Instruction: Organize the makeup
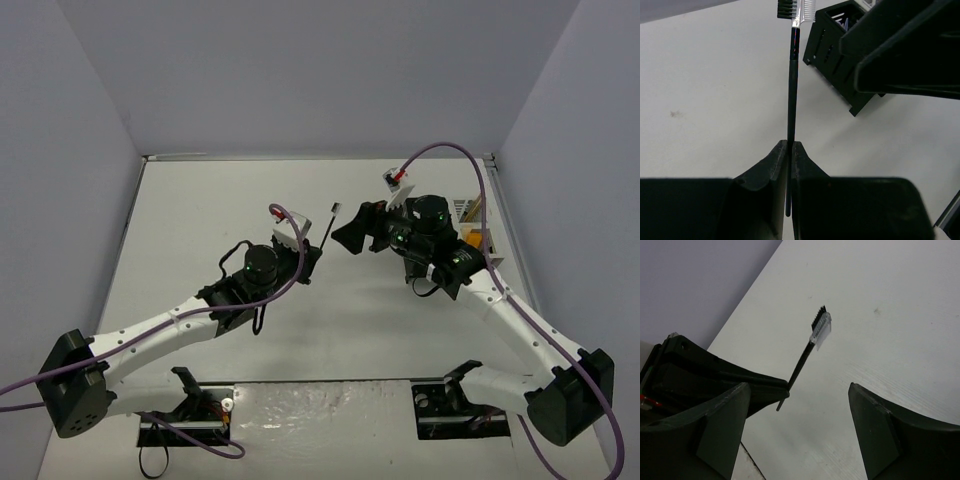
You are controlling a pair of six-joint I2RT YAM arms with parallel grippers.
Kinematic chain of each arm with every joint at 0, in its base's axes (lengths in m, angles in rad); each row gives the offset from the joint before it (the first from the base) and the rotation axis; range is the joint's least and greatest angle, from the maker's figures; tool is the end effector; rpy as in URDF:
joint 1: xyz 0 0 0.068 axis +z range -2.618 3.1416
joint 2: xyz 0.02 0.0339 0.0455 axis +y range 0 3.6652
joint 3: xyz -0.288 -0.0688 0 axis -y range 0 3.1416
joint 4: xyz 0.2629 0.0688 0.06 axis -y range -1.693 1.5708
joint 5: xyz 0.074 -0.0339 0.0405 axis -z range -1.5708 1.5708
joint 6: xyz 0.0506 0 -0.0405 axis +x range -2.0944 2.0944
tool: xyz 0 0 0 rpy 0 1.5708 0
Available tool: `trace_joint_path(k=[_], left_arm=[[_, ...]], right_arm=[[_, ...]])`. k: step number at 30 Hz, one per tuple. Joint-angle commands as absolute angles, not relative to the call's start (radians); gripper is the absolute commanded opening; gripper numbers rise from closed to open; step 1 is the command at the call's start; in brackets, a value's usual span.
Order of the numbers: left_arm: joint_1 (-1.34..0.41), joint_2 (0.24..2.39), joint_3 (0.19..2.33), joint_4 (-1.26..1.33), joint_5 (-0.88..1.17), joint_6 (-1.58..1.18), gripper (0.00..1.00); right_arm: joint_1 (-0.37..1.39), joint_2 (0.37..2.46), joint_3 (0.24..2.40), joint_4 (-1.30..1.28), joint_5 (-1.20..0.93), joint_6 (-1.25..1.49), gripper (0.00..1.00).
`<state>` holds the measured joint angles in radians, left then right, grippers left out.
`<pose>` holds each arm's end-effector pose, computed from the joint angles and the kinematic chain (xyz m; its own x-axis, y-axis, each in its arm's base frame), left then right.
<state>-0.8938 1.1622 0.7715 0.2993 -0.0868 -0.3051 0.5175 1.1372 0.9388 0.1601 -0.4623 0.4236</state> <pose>0.1885 -0.2275 0.3218 -0.2716 -0.1398 -0.9522 0.6719 0.6808 -0.2916 0.2389 0.1620 0.3773 -0.3715 0.2118 -0.9039 -0.7431 0.5159 0.4263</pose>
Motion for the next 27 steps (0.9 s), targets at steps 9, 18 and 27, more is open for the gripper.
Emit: trace_joint_path(k=[9, 18, 27], left_arm=[[-0.936, 1.129, 0.796, 0.463, -0.031, -0.258, 0.00], [-0.937, 1.133, 0.788, 0.483, -0.015, -0.263, 0.00], [-0.937, 1.156, 0.790, 0.485, -0.013, -0.276, 0.00]], right_arm=[[0.576, 1.164, 0.991, 0.306, -0.371, 0.468, 0.58], [0.580, 1.170, 0.980, 0.319, -0.350, 0.472, 0.34], [0.581, 1.163, 0.973, 0.316, -0.327, 0.456, 0.00]])
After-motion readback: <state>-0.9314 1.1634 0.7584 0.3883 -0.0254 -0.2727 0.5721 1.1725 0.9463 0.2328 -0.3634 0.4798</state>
